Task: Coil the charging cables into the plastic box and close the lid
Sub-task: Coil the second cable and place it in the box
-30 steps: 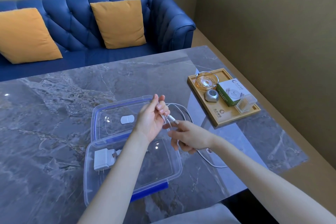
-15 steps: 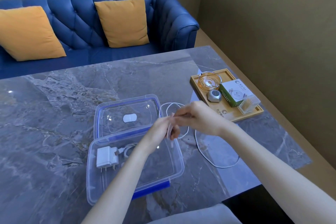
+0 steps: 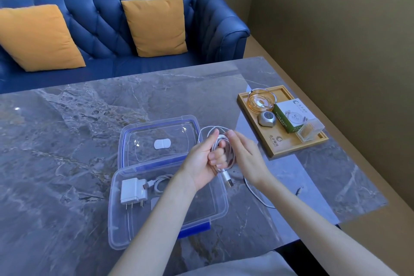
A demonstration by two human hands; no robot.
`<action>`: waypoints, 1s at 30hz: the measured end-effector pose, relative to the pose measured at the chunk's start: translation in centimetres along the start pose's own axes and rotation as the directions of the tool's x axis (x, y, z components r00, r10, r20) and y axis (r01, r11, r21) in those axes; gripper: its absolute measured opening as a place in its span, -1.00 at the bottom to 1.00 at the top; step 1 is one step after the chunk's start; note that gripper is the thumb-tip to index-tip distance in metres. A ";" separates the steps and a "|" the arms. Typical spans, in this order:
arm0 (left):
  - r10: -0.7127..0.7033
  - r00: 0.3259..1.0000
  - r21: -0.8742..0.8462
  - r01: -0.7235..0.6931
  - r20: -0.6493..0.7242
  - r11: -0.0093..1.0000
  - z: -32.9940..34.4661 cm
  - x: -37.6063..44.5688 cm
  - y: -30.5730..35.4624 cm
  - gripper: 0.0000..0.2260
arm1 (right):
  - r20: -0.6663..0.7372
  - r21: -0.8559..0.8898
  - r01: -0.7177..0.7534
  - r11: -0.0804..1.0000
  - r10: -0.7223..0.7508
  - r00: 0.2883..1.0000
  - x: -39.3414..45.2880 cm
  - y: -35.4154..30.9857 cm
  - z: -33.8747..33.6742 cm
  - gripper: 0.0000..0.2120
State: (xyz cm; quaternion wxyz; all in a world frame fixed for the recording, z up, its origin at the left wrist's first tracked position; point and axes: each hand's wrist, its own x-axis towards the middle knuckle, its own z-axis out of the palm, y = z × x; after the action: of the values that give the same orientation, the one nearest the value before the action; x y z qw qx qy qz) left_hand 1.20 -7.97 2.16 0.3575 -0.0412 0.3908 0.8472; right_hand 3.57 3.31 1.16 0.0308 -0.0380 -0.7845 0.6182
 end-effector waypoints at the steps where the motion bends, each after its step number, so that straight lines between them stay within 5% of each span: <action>1: 0.002 1.000 -0.005 -0.002 -0.018 1.000 0.0 0.0 0.0 -0.61 | -0.014 -0.032 0.015 0.999 -0.016 1.000 -0.2 0.0 0.1 -0.67; 8: 0.058 0.991 0.153 -0.040 -0.119 0.987 -0.1 -0.2 -0.2 -0.75 | -0.110 -0.274 0.063 0.960 -0.097 0.989 0.6 0.7 0.5 -0.76; 14: 0.392 0.859 0.694 -0.062 -0.328 0.717 -0.2 -0.9 -2.7 -0.87 | -0.196 -0.340 0.098 0.935 -0.172 0.965 0.8 0.6 0.3 -0.79; 20: 0.338 0.925 0.844 -0.036 -0.175 0.536 -0.5 -1.8 -1.4 -0.94 | -0.190 -0.378 0.139 0.915 -0.223 0.956 0.7 0.7 0.1 -0.75; 24: 0.288 0.957 0.964 -0.090 0.014 0.251 -0.9 -2.2 0.3 -0.83 | -0.200 -0.343 0.147 0.928 -0.225 0.953 0.7 0.4 -0.2 -0.75; 26: 0.380 0.922 0.973 -0.147 0.069 0.180 -1.1 -2.3 -0.1 -0.81 | -0.238 -0.250 0.110 0.962 -0.171 0.956 0.8 0.1 -0.3 -0.74; 28: 0.518 0.855 0.939 -0.196 0.021 0.284 -1.3 -2.0 -1.6 -0.80 | -0.273 -0.085 0.079 0.993 -0.100 0.957 0.9 -0.2 -0.2 -0.71; 30: 0.499 0.856 0.774 -0.225 -0.132 0.592 -0.9 -1.7 -2.9 -0.78 | -0.301 0.006 0.070 0.998 -0.065 0.951 0.8 -0.3 0.0 -0.70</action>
State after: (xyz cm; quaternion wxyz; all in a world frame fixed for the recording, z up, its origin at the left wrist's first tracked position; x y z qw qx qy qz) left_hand 4.09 -8.31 0.34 0.0879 0.0439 0.7521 0.6516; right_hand 2.74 3.32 1.48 0.1710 -0.1046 -0.7663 0.6104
